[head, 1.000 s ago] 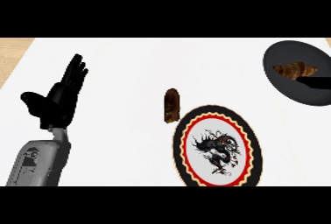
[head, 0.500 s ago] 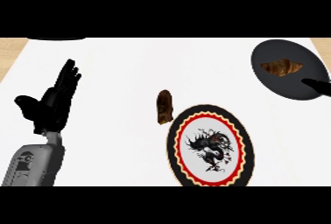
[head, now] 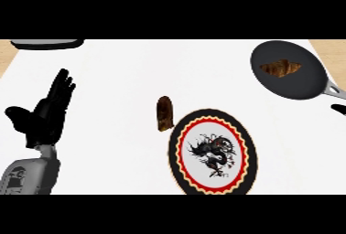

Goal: Pick the croissant from the plate and place it in the pan

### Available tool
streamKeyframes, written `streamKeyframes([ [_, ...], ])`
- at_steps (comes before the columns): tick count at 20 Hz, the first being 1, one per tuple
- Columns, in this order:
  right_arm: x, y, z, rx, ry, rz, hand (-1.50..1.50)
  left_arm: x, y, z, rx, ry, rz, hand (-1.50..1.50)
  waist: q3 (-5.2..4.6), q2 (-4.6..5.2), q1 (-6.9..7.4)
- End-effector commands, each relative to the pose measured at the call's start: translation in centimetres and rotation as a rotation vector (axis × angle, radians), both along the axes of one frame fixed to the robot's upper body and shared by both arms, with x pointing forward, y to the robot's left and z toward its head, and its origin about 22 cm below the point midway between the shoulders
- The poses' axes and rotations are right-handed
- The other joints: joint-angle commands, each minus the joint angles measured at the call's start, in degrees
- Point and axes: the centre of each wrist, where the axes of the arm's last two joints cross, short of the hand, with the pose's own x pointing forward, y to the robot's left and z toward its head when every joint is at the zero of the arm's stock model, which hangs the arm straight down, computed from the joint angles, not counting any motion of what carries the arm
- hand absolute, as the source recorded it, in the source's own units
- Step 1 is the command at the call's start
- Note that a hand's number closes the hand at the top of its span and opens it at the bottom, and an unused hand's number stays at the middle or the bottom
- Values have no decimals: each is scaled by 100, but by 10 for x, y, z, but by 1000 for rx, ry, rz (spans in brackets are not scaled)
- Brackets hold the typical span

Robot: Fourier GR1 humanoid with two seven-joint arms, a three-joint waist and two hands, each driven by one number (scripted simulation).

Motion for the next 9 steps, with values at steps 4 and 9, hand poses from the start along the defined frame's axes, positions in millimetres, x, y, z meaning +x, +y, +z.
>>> streamKeyframes([
  [4,-38,1,4,12,19,57,-150,4,16,5,3,8,38,0,-17,-32,-151],
  [9,-54,46,16,-53,49,18,-150,8,2,11,4,-13,-2,0,-2,30,6],
])
